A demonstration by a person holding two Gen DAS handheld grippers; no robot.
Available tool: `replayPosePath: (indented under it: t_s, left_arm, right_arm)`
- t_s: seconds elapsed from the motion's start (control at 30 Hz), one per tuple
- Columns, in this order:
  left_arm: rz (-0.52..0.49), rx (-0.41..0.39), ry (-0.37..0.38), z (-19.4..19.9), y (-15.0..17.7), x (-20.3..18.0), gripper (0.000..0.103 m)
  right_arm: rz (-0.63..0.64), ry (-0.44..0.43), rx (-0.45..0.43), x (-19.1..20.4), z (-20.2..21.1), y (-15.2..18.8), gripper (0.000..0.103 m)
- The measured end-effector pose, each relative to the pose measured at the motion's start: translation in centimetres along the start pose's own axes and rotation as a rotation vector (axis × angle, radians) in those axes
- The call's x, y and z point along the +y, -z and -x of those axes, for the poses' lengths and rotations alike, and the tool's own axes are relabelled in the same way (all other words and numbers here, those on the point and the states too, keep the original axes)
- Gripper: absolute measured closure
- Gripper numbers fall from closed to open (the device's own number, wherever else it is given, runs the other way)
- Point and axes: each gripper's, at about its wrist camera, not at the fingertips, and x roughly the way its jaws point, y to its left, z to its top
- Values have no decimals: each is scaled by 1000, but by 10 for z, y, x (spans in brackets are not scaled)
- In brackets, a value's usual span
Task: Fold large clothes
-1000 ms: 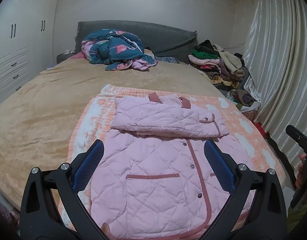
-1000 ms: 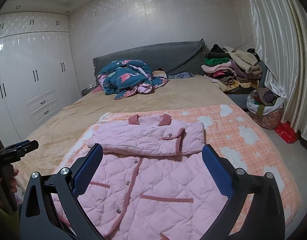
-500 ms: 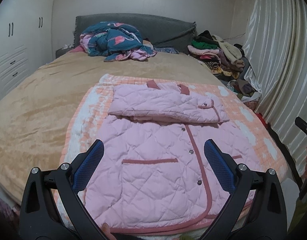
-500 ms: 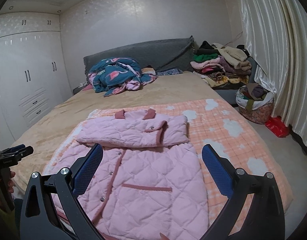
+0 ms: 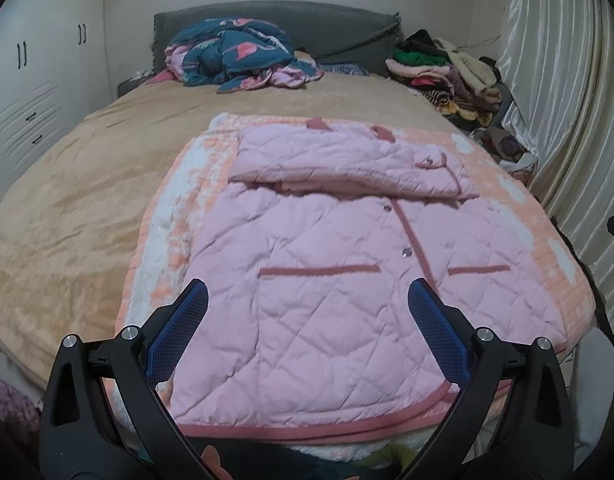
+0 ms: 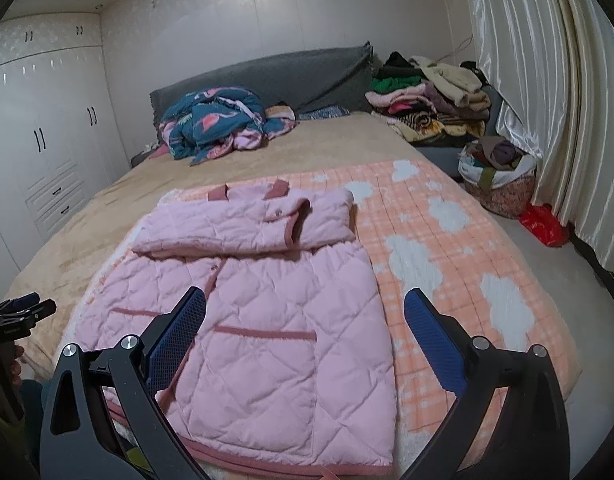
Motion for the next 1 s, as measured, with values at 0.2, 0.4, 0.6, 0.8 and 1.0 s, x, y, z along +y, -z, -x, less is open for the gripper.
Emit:
replayPosePath:
  t_s: [0.2, 0.4, 0.6, 0.8, 1.0]
  left_arm:
    - [4, 29, -27, -6, 13, 7, 9]
    - [17, 62, -44, -15, 23, 16, 9]
    - [21, 92, -59, -26, 30, 23, 9]
    - [48, 138, -70, -42, 40, 36, 9]
    - [86, 177, -84, -55, 50, 56, 9]
  right_arm:
    - [-7, 3, 50, -6, -16, 14, 4]
    - [-7, 1, 99, -8, -31, 26, 4]
    - [-6, 1, 136, -9, -41, 37, 4]
    - [-14, 14, 161, -13, -49, 45, 4]
    - [-20, 23, 178, -18, -54, 51, 4]
